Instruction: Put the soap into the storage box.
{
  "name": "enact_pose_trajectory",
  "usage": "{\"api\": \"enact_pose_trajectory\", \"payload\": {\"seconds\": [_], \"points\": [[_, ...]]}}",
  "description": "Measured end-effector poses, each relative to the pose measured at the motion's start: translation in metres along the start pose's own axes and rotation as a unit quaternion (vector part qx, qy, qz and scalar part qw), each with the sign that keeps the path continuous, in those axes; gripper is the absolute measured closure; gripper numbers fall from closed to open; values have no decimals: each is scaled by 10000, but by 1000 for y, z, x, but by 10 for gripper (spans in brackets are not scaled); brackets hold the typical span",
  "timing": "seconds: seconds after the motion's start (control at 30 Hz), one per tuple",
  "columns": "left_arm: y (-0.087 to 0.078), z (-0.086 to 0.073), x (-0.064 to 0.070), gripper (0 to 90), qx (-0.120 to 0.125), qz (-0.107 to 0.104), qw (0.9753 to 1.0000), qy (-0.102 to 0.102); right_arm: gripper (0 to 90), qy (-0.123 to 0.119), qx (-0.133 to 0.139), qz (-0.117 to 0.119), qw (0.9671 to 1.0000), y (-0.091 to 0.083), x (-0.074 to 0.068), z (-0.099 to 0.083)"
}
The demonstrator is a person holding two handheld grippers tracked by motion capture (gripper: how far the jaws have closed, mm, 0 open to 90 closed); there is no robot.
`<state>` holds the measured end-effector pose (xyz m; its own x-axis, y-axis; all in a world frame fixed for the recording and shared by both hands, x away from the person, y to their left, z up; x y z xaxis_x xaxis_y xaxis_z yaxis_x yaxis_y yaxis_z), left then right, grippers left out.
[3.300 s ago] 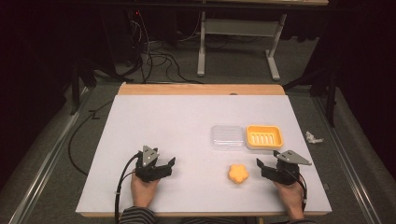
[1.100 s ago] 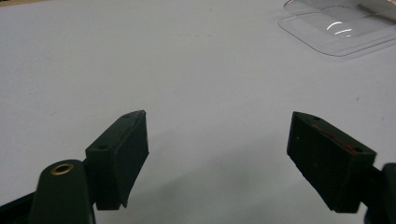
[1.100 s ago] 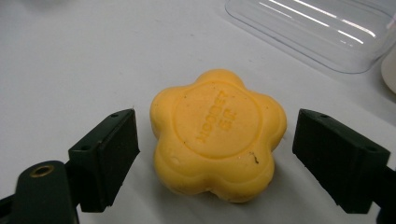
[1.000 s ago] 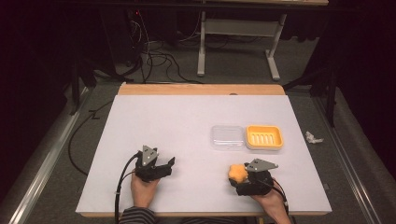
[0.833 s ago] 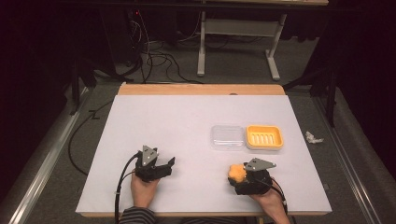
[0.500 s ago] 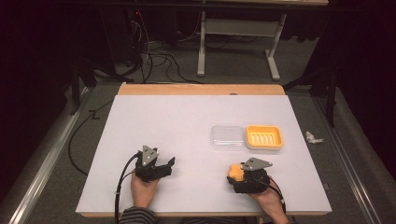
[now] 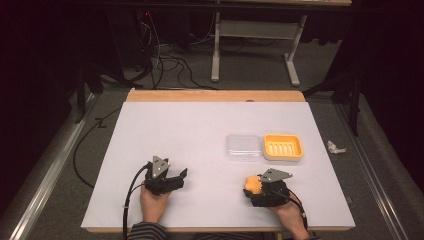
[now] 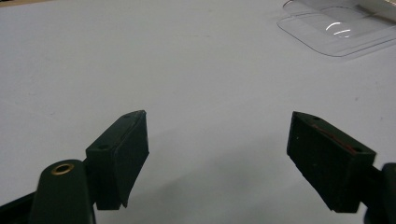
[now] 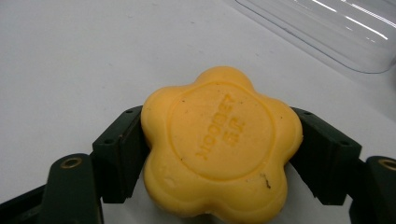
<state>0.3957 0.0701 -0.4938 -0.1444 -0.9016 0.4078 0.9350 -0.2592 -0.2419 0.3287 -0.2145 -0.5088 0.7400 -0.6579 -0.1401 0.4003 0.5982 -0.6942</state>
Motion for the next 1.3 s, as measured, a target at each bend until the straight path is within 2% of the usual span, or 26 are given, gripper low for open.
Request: {"api": "enact_pose_trajectory", "payload": {"seconds": [0.53, 0.93, 1.3], "points": [[0, 0, 0, 215, -9, 11, 10000, 13, 260, -87, 86, -55, 9999, -8, 3, 2], [0, 0, 0, 216, -7, 11, 10000, 26, 264, -51, 356, -164, 9992, -20, 7, 6], [0, 0, 0, 216, -8, 10, 10000, 17, 265, 0, 498, -279, 9984, -31, 14, 10]]}}
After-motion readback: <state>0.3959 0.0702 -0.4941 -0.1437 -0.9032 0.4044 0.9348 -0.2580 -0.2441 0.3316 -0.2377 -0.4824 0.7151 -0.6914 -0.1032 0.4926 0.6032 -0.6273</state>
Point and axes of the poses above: each handheld gripper's, and its own axes: y roughly forward along the jaws, z roughly out of its top, x roughly to its right, the point moved 4 cm from there along y, roughly forward along the jaws, and after that the axes turned 13 degrees about z, right-handed, at the moved point
